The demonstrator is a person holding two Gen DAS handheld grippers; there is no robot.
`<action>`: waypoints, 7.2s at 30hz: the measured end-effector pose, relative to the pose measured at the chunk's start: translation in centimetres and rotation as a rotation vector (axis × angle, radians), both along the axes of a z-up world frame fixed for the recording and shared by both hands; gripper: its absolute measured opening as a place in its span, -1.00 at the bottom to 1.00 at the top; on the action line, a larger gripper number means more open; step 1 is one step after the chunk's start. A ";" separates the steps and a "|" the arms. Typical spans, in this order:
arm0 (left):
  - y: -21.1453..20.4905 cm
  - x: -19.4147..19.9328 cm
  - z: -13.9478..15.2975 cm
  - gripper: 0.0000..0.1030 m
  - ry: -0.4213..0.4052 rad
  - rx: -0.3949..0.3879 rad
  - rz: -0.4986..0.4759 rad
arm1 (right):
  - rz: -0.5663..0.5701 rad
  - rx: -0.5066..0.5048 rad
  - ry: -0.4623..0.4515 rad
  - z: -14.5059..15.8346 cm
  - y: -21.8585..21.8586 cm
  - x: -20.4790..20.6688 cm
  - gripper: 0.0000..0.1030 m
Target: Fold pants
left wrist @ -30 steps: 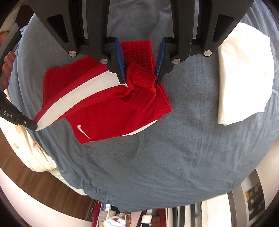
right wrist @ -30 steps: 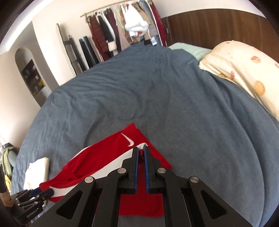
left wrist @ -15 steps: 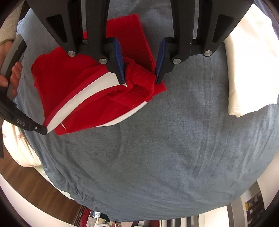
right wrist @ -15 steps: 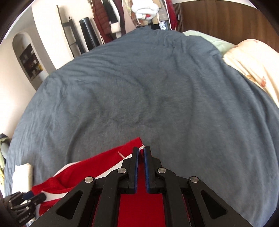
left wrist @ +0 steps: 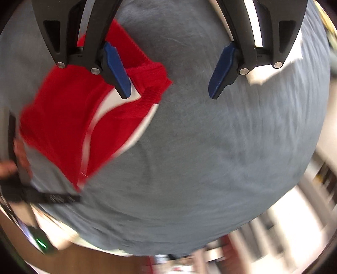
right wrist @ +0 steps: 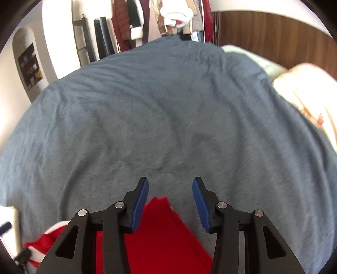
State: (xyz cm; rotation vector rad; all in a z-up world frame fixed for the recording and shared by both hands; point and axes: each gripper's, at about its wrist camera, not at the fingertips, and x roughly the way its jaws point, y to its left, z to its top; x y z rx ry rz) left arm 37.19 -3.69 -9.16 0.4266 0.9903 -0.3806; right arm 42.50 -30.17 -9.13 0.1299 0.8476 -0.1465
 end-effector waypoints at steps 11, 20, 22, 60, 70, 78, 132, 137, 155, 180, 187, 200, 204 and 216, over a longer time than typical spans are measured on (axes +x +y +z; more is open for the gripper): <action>-0.1 1.0 1.4 0.46 0.122 0.034 -0.445 | 0.234 -0.151 0.003 3.4 4.6 -5.2 -0.13; -0.9 1.0 0.5 0.23 0.215 -0.066 -0.587 | 0.252 -0.170 0.033 4.1 5.0 -5.7 -0.13; -0.9 1.5 0.1 0.15 0.254 -0.097 -0.609 | 0.263 -0.165 0.046 3.9 5.2 -5.5 -0.13; -2.6 6.4 -2.4 -0.59 0.626 -0.257 -0.298 | 0.093 0.084 0.240 -0.2 -0.2 1.7 -0.14; -1.5 5.0 0.2 -0.59 0.643 -0.272 -0.223 | 0.074 0.117 0.245 0.4 0.0 0.4 -0.86; -2.5 0.9 5.4 -0.61 0.776 -0.344 -0.123 | -0.055 0.157 0.125 7.3 -1.7 -4.5 -0.86; -0.4 -2.9 4.3 0.34 0.293 -0.091 0.133 | -0.076 -0.015 0.151 5.8 -1.3 -10.0 -0.03; -1.1 -6.4 4.1 0.34 0.199 -0.091 0.188 | 0.061 0.043 0.194 3.5 -1.1 -13.8 -0.08; -3.0 -6.1 0.8 0.34 0.149 -0.102 0.220 | 0.379 0.184 0.301 -3.6 0.0 -13.6 -0.33; -2.8 -5.2 -0.4 0.34 0.166 -0.100 0.236 | 0.419 0.188 0.326 -3.7 0.0 -12.2 -0.86; -2.4 -5.3 -0.5 0.34 0.207 -0.150 0.223 | 0.442 0.124 0.305 -2.2 1.1 -14.3 -0.94; -2.5 -4.4 -2.2 0.05 0.278 -0.181 0.104 | 0.363 0.147 0.366 -3.2 0.6 -17.1 -0.95; -2.5 -4.0 -2.5 0.05 0.289 -0.195 0.098 | 0.395 0.150 0.359 -2.9 1.2 -17.4 -0.93; -3.0 -3.8 -2.1 0.05 0.265 -0.178 0.057 | 0.406 0.150 0.345 -2.6 0.7 -16.2 -0.48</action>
